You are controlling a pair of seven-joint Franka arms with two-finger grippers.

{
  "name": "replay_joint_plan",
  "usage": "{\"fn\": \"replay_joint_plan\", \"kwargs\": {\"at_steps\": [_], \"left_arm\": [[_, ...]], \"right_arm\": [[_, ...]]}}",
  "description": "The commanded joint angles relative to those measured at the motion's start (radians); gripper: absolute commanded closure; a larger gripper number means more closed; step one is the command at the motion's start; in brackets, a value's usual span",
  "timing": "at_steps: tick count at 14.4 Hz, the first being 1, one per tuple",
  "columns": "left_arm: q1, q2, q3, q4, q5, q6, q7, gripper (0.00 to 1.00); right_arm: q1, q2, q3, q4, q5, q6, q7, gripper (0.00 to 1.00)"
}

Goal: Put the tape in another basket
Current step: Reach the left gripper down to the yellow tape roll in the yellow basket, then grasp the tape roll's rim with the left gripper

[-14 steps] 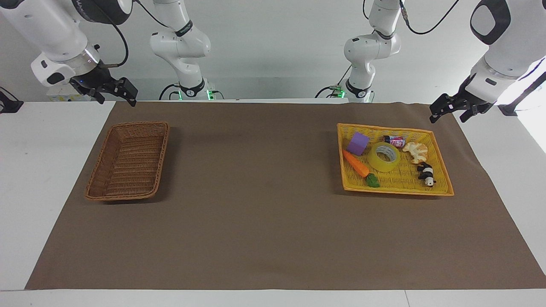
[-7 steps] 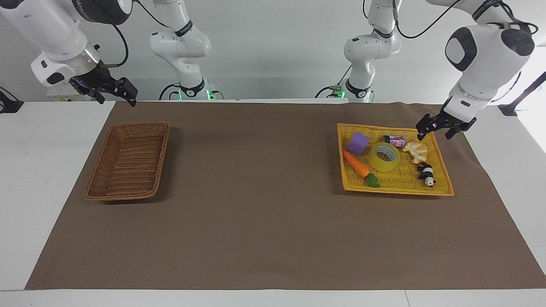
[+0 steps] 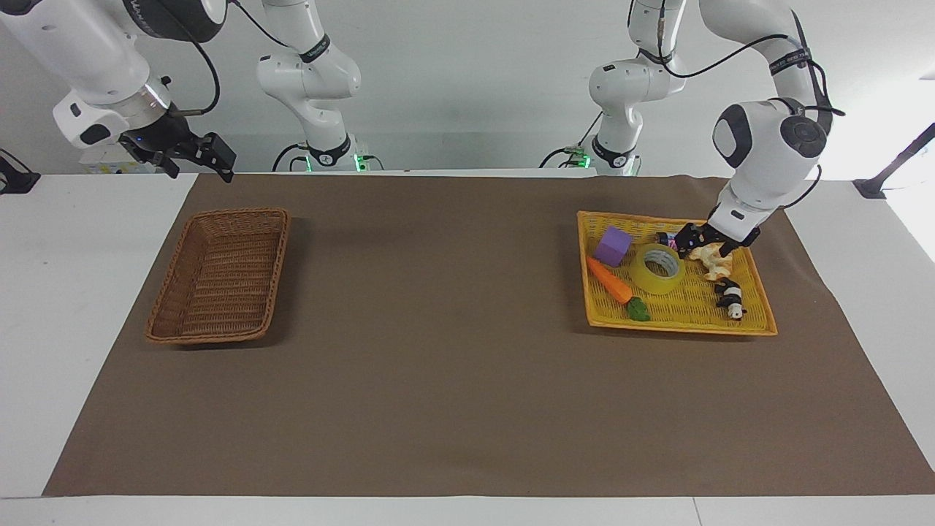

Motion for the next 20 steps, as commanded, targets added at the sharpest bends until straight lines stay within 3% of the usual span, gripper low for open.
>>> {"fn": "replay_joint_plan", "kwargs": {"at_steps": [1,4,6,20], "left_arm": [[-0.007,-0.013,0.003,-0.052,0.014,0.066,0.008,0.05],[-0.007,0.01,0.003,-0.064,0.014,0.104,0.011,0.17],[-0.009,0.027,0.003,-0.068,0.014,0.126,0.011,0.2],[-0.039,0.075,0.001,-0.164,0.014,0.249,0.0,0.22]], "right_arm": [[0.0,-0.017,0.0,-0.014,0.002,-0.008,-0.012,0.0],[0.0,-0.017,0.0,-0.014,0.002,-0.008,-0.012,0.0],[0.0,-0.017,0.0,-0.014,0.002,-0.008,-0.012,0.0],[0.0,-0.017,0.0,-0.014,0.002,-0.008,-0.012,0.0]]}}
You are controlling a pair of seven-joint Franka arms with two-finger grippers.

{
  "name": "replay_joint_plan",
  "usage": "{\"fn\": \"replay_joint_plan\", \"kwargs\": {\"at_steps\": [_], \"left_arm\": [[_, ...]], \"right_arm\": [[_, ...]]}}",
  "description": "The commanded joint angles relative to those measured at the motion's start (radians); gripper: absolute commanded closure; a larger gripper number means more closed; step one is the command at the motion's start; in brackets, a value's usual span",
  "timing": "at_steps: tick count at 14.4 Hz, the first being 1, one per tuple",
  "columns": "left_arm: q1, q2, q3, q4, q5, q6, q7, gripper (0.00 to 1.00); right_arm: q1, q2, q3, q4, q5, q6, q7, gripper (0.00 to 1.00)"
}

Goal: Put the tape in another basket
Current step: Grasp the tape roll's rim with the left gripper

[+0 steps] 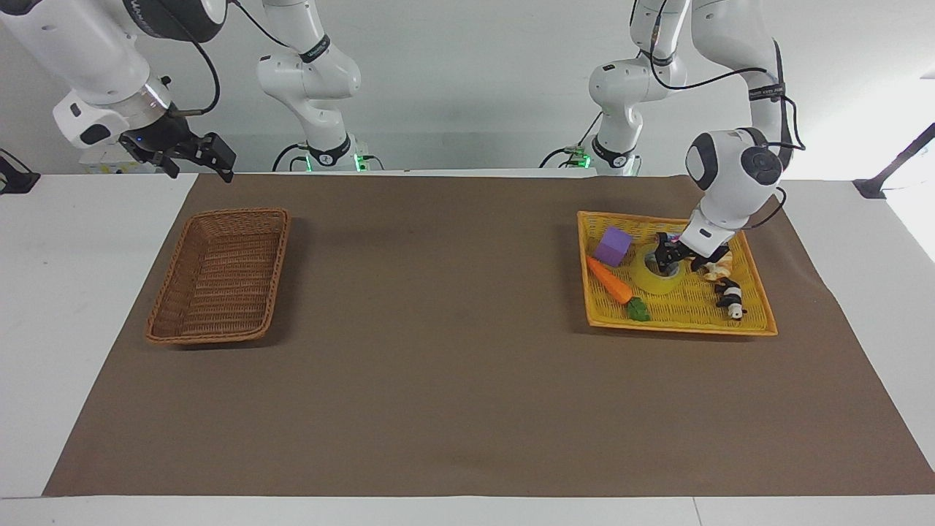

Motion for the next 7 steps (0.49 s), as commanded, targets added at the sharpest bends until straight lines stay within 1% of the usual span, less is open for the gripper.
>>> {"fn": "replay_joint_plan", "kwargs": {"at_steps": [1,2,3,4,5,6,7], "left_arm": [[-0.013,0.017,0.006,-0.022,0.014,0.038,-0.006,0.22],[-0.013,0.03,0.006,-0.023,0.014,0.041,-0.006,0.24],[-0.013,0.035,0.006,-0.023,0.014,0.041,-0.005,0.29],[-0.013,0.036,0.006,-0.021,0.014,0.034,-0.006,0.5],[-0.013,0.037,0.007,-0.013,0.014,0.025,-0.008,0.77],[-0.012,0.037,0.007,-0.007,0.014,0.022,-0.003,0.97],[-0.012,0.037,0.007,0.007,0.014,0.017,-0.005,1.0]], "right_arm": [[0.0,-0.017,0.0,-0.014,0.002,-0.008,-0.012,0.0],[0.0,-0.017,0.0,-0.014,0.002,-0.008,-0.012,0.0],[0.0,-0.017,0.0,-0.014,0.002,-0.008,-0.012,0.0],[0.0,-0.017,0.0,-0.014,0.002,-0.008,-0.014,0.0],[0.0,-0.017,0.0,-0.014,0.002,-0.008,-0.012,0.0],[0.0,-0.017,0.0,-0.014,0.002,-0.008,-0.012,0.0],[0.0,-0.017,0.0,-0.014,0.002,-0.008,-0.012,0.0]]}}
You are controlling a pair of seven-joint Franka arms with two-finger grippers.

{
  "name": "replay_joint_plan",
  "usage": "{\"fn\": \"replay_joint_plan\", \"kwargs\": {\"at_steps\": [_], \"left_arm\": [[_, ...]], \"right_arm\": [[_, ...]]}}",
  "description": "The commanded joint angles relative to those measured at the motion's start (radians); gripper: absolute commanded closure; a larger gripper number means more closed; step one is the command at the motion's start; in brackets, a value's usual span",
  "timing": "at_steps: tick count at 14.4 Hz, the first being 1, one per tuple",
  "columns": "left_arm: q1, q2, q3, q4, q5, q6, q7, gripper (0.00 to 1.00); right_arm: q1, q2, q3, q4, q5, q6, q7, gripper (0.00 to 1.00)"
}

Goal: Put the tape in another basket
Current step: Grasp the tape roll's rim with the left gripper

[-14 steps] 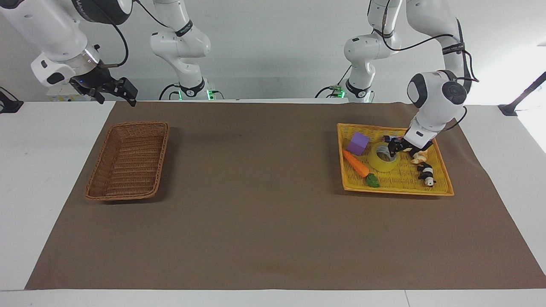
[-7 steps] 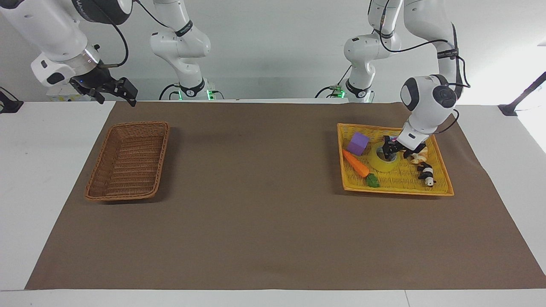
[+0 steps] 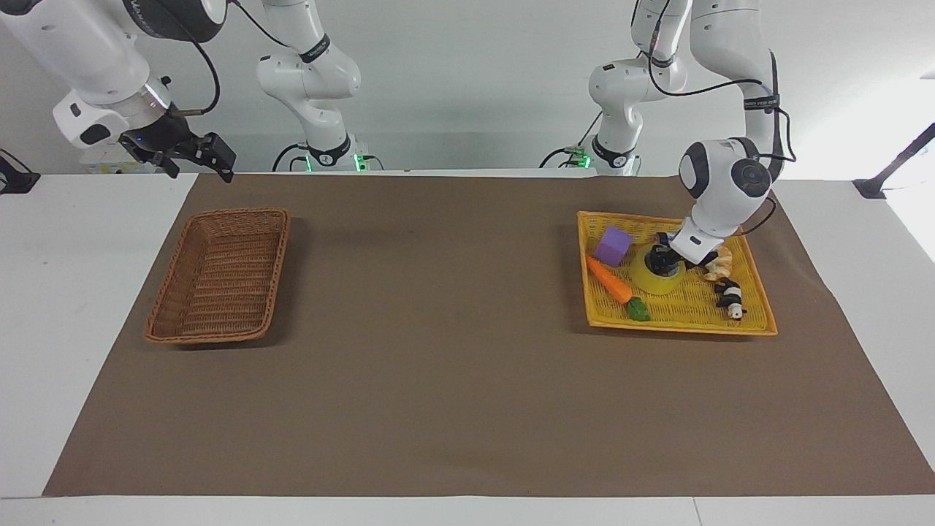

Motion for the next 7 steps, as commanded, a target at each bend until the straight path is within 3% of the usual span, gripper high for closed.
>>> {"fn": "replay_joint_plan", "kwargs": {"at_steps": [1,3,7], "left_arm": [[-0.007,0.004,0.009,0.033,0.013,-0.017,0.001,1.0],[-0.007,0.004,0.009,0.116,0.013,-0.107,0.003,1.0],[-0.013,0.059,0.003,0.39,-0.004,-0.318,-0.012,1.0]], "right_arm": [[0.0,-0.017,0.0,-0.014,0.002,-0.008,-0.012,0.0],[0.0,-0.017,0.0,-0.014,0.002,-0.008,-0.012,0.0],[0.0,-0.017,0.0,-0.014,0.002,-0.008,-0.012,0.0]]}}
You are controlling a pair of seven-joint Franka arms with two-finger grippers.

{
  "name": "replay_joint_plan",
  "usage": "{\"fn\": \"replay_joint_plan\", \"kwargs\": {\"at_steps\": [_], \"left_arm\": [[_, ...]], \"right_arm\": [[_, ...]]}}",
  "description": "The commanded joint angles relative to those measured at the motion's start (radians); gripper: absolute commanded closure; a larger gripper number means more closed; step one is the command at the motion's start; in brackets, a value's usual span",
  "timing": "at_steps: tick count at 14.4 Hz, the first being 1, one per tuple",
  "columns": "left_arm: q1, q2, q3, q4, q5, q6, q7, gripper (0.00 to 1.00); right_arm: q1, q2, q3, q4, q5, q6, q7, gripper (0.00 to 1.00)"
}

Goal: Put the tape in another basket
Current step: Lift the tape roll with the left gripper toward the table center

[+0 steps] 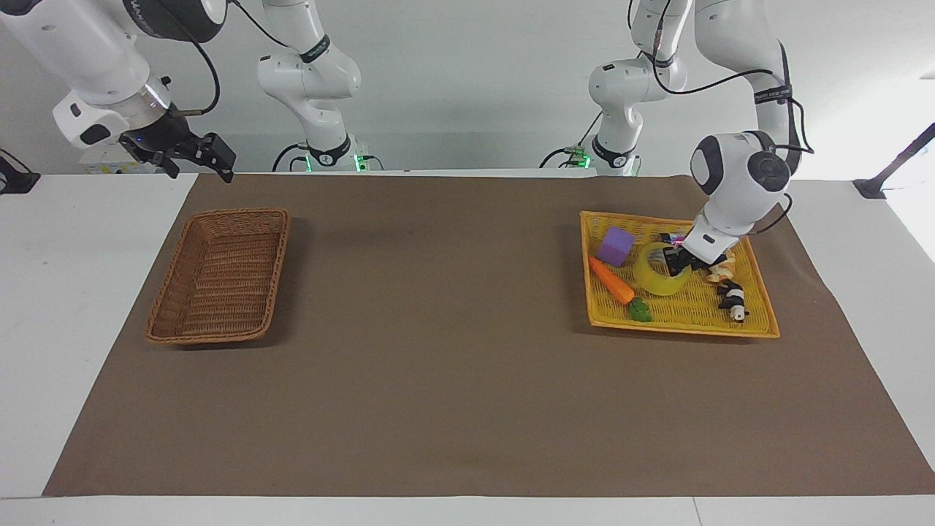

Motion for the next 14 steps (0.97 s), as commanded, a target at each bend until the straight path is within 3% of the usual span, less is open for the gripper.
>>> {"fn": "replay_joint_plan", "kwargs": {"at_steps": [1,4,7,11,14], "left_arm": [[-0.039,0.06,0.005,0.213,-0.06,-0.16,-0.028,1.0],[-0.164,0.061,0.008,0.238,-0.233,-0.15,-0.164,1.0],[-0.283,0.061,0.006,0.24,-0.311,-0.095,-0.307,1.0],[-0.361,0.061,0.006,0.234,-0.437,-0.029,-0.338,1.0],[-0.448,0.059,0.008,0.232,-0.43,-0.023,-0.43,1.0]], "right_arm": [[0.0,-0.017,0.0,-0.014,0.002,-0.008,-0.012,0.0],[0.0,-0.017,0.0,-0.014,0.002,-0.008,-0.014,0.0],[0.0,-0.017,0.0,-0.014,0.002,-0.008,-0.012,0.0],[0.0,-0.017,0.0,-0.014,0.002,-0.006,-0.012,0.0],[0.0,-0.017,0.0,-0.014,0.002,-0.008,-0.012,0.0]]}}
